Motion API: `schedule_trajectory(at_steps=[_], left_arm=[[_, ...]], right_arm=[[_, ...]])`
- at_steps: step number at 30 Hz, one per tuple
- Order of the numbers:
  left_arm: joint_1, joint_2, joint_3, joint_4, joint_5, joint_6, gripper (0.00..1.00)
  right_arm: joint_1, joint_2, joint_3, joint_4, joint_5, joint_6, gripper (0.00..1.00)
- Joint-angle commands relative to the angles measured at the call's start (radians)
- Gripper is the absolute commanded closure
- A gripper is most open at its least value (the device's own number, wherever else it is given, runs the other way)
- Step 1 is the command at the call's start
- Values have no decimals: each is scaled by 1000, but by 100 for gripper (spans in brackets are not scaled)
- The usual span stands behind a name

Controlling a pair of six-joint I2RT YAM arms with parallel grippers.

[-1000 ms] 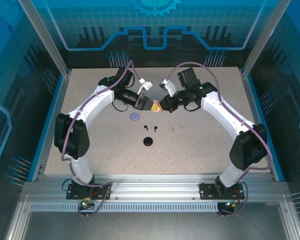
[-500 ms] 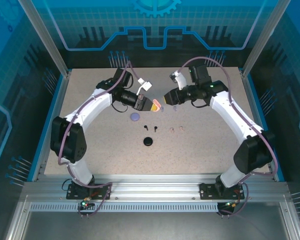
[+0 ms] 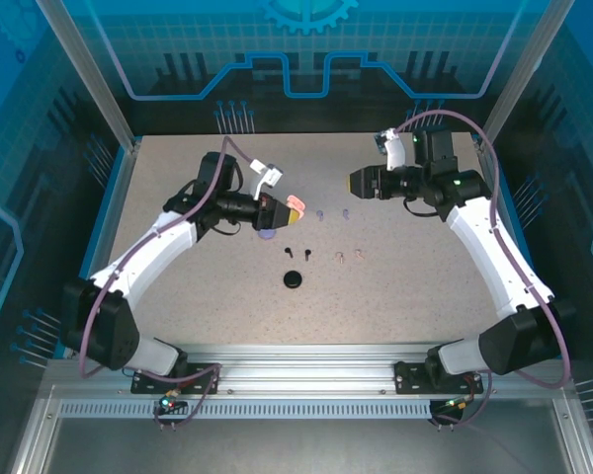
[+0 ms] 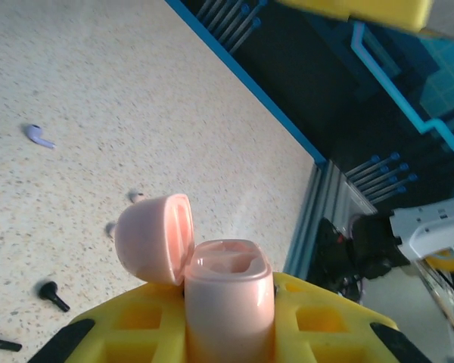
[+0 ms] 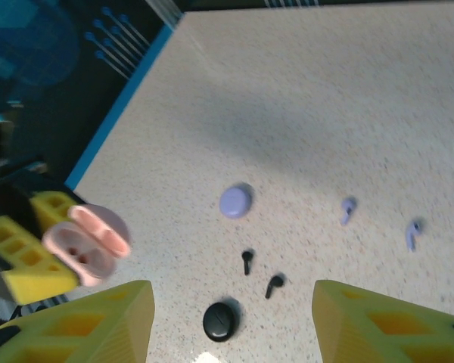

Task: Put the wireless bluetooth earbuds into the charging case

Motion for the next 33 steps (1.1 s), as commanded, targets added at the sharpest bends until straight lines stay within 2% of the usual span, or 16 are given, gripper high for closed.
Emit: schedule_trajectory(at_steps=[1,6,10,13,22,33], left_arm=[[2,-89,-100,257,-112,-87,100],[-8,-216,-298,573,-266,-109,100],[-40,-307,-409,710,-426,-54,100],[-60,-351,-467,799,-501,-9,100],[-78,-414,-532,893,-613,53,100],[-79,-449,-517,967,-699,92,100]], right_arm=[[-9,11,-69,-63,78,92,42],[40,68,-159,-50,141,121,42],[109,147,-193,-45,221,109,43],[155,226,-191,-50,277,111,45],[253,367,-151,-75,430,170,49],[273,399,-135,-82,480,221,52]])
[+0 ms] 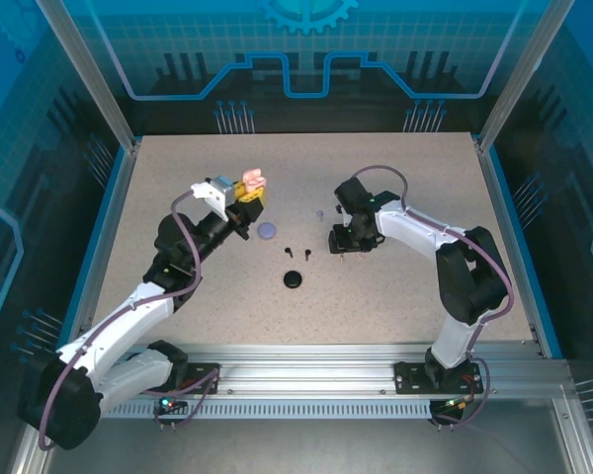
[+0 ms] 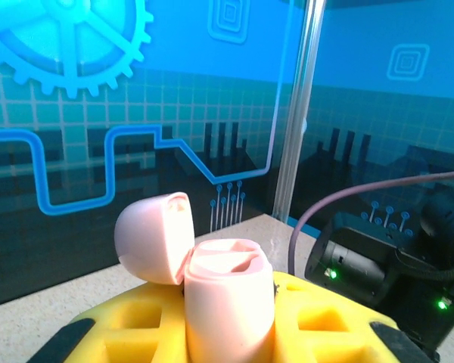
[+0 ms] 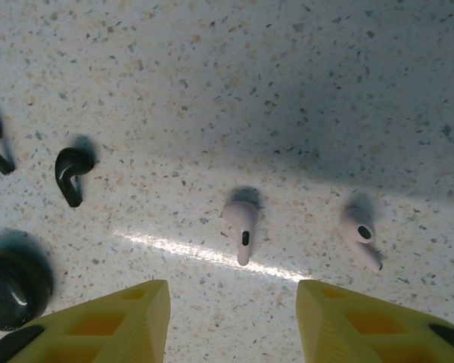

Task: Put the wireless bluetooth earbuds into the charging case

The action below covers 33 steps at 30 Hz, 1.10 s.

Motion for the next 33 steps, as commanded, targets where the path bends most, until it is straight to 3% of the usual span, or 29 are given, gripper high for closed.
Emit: schedule_trajectory(at_steps=[1,11,33], left_arm=[[-6,-23,14,85,-52,41,100],[-8,16,107,142,-70,121,100],[-7,52,163,167,-29,84,100]], right_arm=[[20,32,37,-28,26,24,53],[54,108,103,-75,80,27,56],[90,254,200,-139,181,36,60]])
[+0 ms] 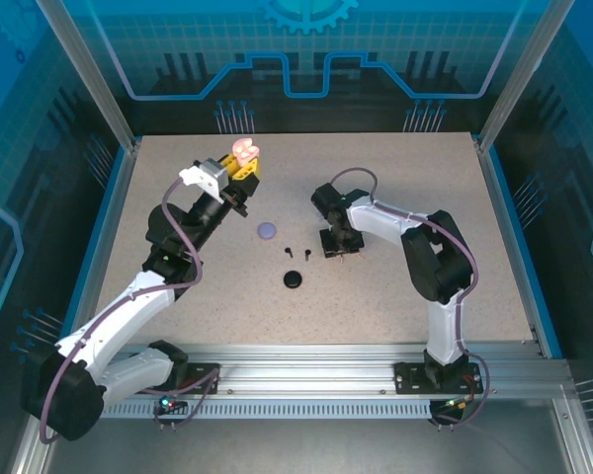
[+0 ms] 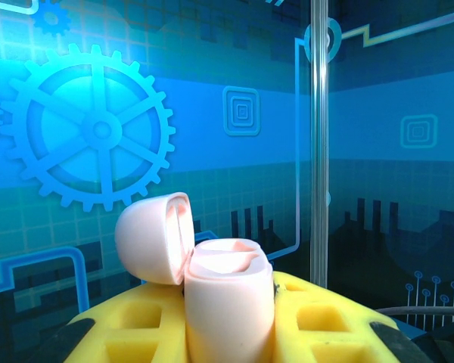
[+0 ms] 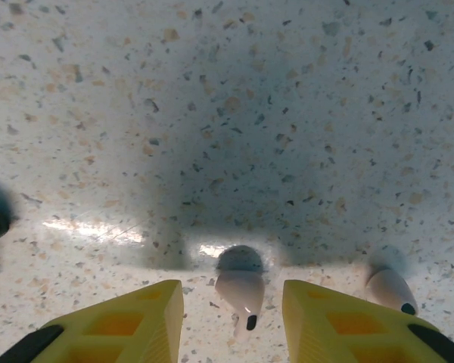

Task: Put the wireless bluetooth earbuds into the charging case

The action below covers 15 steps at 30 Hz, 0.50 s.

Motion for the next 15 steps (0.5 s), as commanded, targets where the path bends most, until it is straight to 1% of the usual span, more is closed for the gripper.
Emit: schedule_trajectory(at_steps=[1,8,15], left_arm=[[-5,-6,32,43,20,-13,100],[-6,-3,33,39,24,-15,100],[-5,-3,32,31,26,-14,100]], right_arm=[[12,30,34,-42,28,13,60],[12,55,46,-45,33,12,63],[12,55,33,-43,31,10,63]])
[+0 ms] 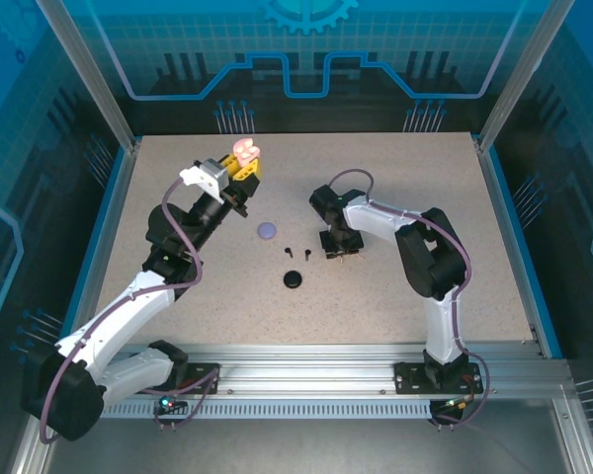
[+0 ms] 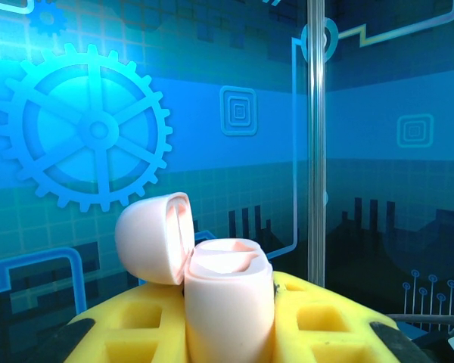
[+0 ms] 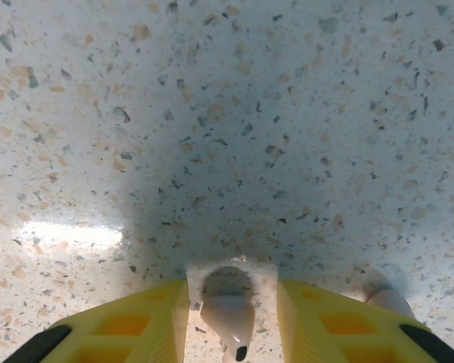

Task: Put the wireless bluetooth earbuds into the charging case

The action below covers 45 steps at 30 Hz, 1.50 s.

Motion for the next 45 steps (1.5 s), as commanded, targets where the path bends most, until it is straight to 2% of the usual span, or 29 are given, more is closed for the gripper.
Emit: schedule_trajectory(at_steps=[1,7,15,19,22,32,38,45], left_arm=[[-6,-2,32,32,18,-14,100],[-6,-2,30,31,18,-14,100],[-5,3,36,30,21,-20,100],[-6,2,35,30,22,-22,100],[-6,3,36,29,24,-30,100],[-5,-1,36,29,59,-48,100],[-7,-7,30,34,99,-64,100],[-24,-14,19,29,125,-39,100]], right_arm=[[12,13,10,-25,12,11,64],[12,21,8,-23,9,8,69],[12,-1,-16,-16,0,12,71],[12,-14,-25,-11,-3,10,81],[12,-32,-29,-11,-4,11,83],[11,-208,-23,-16,-11,26,85],[8,-364,63,-36,-44,31,86],[4,-479,273,-61,-65,-2,86]])
